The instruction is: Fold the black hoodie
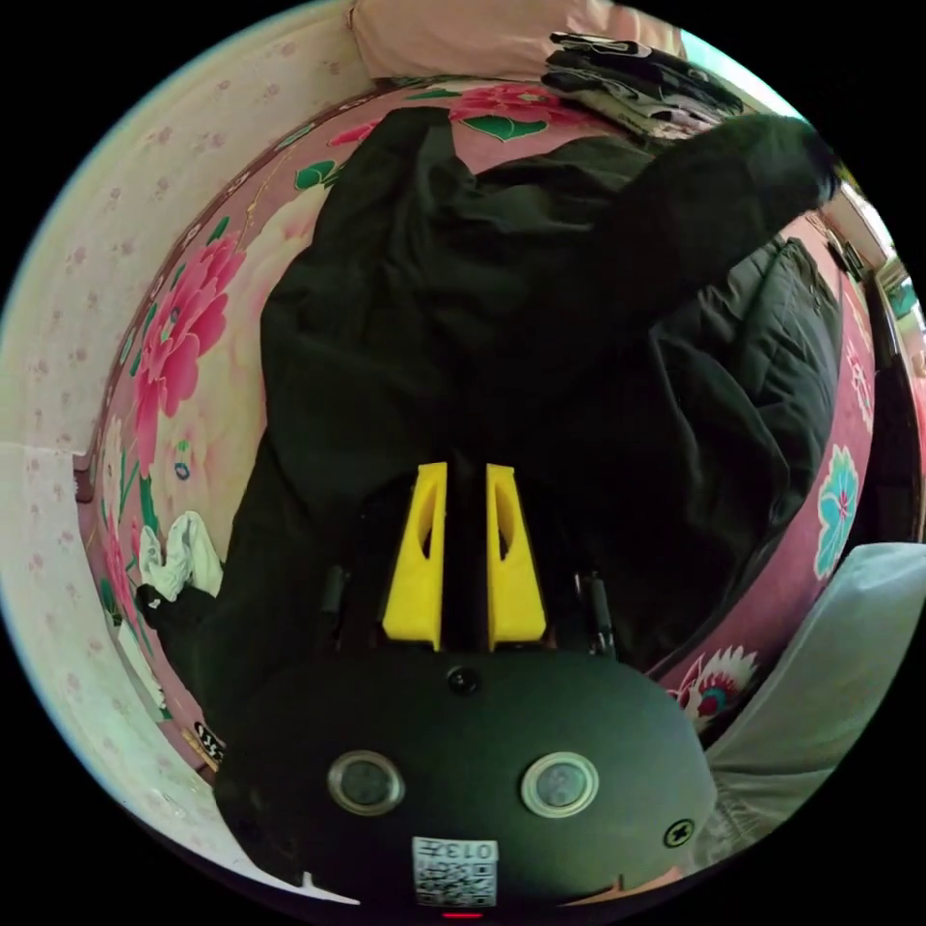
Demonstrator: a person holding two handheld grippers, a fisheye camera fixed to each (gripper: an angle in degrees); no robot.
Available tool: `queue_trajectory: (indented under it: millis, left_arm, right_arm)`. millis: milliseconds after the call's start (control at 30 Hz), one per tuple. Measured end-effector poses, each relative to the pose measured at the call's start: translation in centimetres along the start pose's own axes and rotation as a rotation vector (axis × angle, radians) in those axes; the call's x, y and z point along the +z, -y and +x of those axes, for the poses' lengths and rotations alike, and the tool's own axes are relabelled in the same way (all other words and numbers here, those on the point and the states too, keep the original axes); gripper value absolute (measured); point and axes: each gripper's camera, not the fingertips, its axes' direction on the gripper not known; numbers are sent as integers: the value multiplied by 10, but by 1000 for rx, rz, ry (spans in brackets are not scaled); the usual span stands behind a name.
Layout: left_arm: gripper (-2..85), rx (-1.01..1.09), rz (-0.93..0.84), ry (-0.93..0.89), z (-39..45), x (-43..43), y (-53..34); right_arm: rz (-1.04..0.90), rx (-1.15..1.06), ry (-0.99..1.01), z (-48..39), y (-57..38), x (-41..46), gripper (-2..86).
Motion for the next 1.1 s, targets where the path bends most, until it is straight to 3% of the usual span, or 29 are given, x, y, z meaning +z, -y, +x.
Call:
queue_trajectory:
  millis: [100,233,333,467,600,667,733,767,967,1100]
  left_arm:
    - [57,35,2,45,25,3,-10]
    - [66,63,-60,61,47,-4,-24]
    - [70,34,-17,82,55,-23,-45]
    - [82,96,54,162,73,-31,-58]
    - [105,108,-42,100,83,-4,-40]
    - [94,87,-136,0,84,18,-31]
    - [59,75,-168,-12,86,25,-30]
    - [24,81,-165,51,90,22,-34]
    - [9,129,25,197,113,2,-73]
    - [20,162,-59,133,126,31,-82]
  right_arm:
    - [-182,106,9,-87,-84,24,7]
    - [-452,423,265,-127,-196,67,15]
    - [-345,740,388,-92,-256,44,29]
    - [-96,1028,437,-44,-298,24,127]
    - [-141,1053,578,-34,-296,83,125]
    - [-203,1065,770,-35,-289,133,74]
    - [-312,1058,816,-28,-283,153,39]
    - [-322,1001,764,-18,-275,148,23]
    - [-55,806,476,41,-284,64,6]
    - [-272,711,501,10,-301,124,8]
